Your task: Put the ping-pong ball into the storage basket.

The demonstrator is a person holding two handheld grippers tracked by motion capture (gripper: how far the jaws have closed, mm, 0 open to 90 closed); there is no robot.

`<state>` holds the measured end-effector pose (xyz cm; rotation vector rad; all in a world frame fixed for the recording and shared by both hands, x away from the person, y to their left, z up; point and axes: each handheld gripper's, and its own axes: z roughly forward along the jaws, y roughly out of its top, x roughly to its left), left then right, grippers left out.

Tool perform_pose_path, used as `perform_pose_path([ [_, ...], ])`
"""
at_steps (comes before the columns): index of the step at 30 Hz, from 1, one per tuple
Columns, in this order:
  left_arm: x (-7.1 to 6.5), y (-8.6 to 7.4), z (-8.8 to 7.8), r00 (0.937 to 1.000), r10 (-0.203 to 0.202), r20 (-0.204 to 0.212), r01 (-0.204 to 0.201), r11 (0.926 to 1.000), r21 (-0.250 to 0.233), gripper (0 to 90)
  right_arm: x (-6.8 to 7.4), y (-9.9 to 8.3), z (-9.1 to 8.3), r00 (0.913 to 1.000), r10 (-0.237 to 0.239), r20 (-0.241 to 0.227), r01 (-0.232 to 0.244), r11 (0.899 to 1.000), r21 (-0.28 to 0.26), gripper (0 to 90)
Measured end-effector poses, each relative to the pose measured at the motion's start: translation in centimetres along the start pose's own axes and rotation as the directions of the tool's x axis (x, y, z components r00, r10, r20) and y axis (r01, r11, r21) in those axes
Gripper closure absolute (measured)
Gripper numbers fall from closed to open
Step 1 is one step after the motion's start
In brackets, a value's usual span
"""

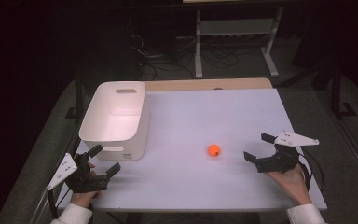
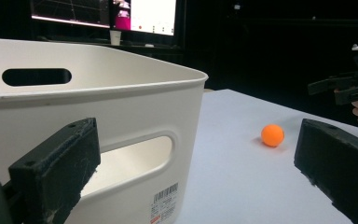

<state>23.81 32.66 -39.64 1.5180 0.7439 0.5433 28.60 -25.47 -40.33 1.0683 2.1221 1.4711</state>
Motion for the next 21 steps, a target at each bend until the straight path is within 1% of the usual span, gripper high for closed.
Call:
perform_pose_path([
  [11, -0.05, -0.03, 0.03, 1.0, -0.003, 0.001, 0.003, 1.0, -0.003, 0.0, 0.14, 0.01, -0.17, 1.0, 0.0, -0.006, 0.0, 1.0, -0.004, 0.0],
  [14, -0.04, -0.03, 0.05, 1.0, -0.002, -0.001, 0.002, 1.0, -0.002, 0.0, 0.25, 0.13, -0.2, 1.0, -0.005, -0.003, 0.005, 1.0, 0.009, 0.0],
  [16, 0.01, -0.03, 0.03, 1.0, 0.002, -0.003, -0.002, 1.0, 0.002, 0.0, 0.2, 0.21, -0.18, 0.9999, -0.008, -0.008, 0.009, 1.0, 0.008, 0.0],
  [19, 0.01, -0.03, 0.03, 1.0, 0.001, -0.004, -0.001, 1.0, 0.001, 0.0, 0.19, 0.27, -0.13, 0.9999, -0.008, -0.009, 0.008, 1.0, 0.014, 0.0],
  [20, -0.03, -0.03, 0.07, 1.0, -0.006, -0.003, 0.006, 1.0, -0.003, 0.0, 0.22, 0.27, -0.09, 0.9999, -0.007, -0.01, 0.007, 1.0, 0.017, 0.0],
  [21, 0.01, -0.03, 0.05, 1.0, -0.003, -0.004, 0.003, 1.0, -0.001, 0.0, 0.24, 0.28, -0.06, 0.9999, -0.009, -0.009, 0.01, 1.0, 0.017, 0.0],
])
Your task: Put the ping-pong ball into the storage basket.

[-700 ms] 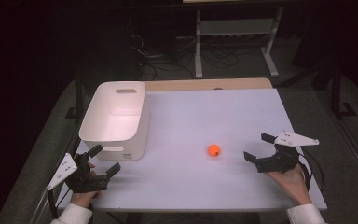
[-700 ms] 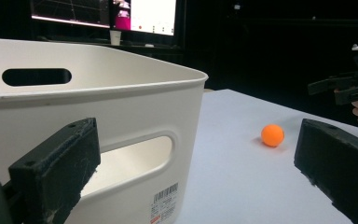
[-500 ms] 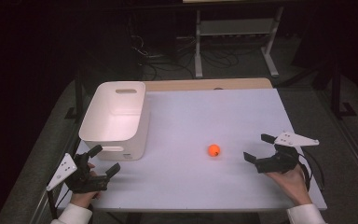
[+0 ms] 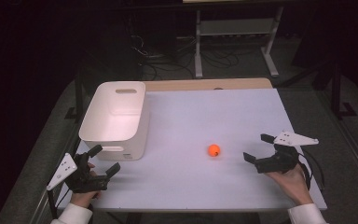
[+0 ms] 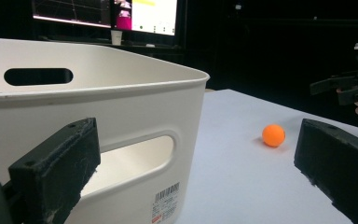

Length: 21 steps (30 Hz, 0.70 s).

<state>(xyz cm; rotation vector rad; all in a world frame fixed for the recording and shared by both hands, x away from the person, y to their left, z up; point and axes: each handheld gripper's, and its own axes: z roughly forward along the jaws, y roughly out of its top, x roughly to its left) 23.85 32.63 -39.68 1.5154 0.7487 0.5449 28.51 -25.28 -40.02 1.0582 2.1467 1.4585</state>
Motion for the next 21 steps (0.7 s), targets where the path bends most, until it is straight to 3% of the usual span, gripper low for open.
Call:
perform_pose_path([
  [21, 0.0, 0.0, 0.1, 1.0, 0.003, 0.002, -0.003, 1.0, 0.002, 0.0, 0.7, 1.6, 1.2, 0.9978, -0.043, -0.05, 0.046, 0.998, 0.054, 0.0],
])
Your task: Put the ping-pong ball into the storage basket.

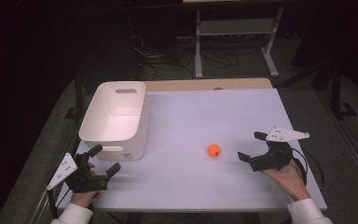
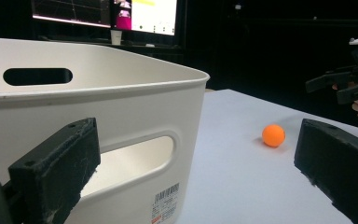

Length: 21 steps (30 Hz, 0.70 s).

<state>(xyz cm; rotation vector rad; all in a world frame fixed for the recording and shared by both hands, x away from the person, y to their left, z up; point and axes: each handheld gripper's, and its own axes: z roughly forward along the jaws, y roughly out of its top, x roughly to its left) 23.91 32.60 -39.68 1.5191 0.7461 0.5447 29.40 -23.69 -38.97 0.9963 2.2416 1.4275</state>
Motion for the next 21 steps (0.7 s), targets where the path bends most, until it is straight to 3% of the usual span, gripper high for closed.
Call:
perform_pose_path([
  [21, 0.0, 0.0, 0.0, 0.9999, 0.01, 0.007, -0.01, 0.9999, -0.004, 0.0, 0.2, 1.7, 1.1, 0.999, -0.031, -0.032, 0.033, 0.998, 0.056, 0.0],
])
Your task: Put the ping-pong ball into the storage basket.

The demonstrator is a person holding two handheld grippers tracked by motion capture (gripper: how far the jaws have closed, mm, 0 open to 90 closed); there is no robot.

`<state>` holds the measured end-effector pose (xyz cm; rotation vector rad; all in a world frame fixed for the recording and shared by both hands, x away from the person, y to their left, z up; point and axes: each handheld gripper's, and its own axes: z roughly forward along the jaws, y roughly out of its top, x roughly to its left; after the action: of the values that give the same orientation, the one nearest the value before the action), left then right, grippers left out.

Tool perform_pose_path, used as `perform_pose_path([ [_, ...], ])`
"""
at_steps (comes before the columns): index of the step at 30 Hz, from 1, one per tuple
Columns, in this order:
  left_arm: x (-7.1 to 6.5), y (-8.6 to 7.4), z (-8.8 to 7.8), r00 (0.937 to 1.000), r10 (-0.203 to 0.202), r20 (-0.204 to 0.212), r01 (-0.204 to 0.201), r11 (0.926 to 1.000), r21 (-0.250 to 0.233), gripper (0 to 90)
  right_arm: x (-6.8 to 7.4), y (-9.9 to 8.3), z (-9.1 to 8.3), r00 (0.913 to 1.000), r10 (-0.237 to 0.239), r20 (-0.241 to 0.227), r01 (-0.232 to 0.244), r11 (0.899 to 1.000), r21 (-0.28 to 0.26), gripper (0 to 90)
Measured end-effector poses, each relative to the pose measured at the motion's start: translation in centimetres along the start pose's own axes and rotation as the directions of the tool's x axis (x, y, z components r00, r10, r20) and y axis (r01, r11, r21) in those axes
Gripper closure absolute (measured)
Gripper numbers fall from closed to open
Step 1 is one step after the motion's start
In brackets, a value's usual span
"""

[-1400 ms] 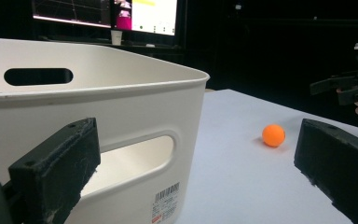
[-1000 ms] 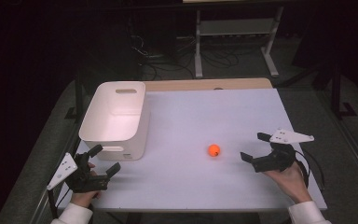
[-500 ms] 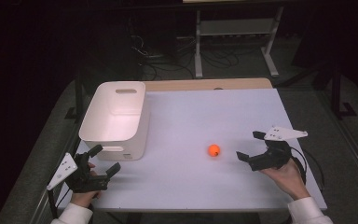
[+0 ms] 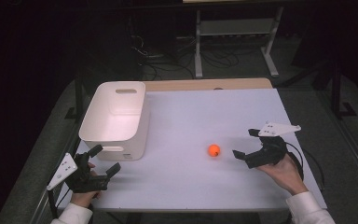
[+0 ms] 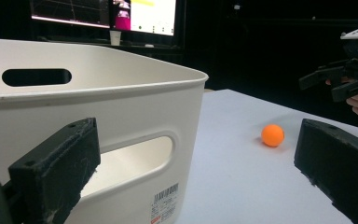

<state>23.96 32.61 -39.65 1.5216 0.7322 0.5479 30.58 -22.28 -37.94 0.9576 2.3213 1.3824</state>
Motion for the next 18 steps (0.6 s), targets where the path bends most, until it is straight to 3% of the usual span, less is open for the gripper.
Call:
perform_pose_path([
  [18, 0.0, 0.0, 0.0, 1.0, -0.002, -0.001, 0.002, 1.0, -0.001, 0.0, 0.4, 1.2, 1.7, 0.9988, -0.033, -0.036, 0.035, 0.997, 0.065, 0.0],
])
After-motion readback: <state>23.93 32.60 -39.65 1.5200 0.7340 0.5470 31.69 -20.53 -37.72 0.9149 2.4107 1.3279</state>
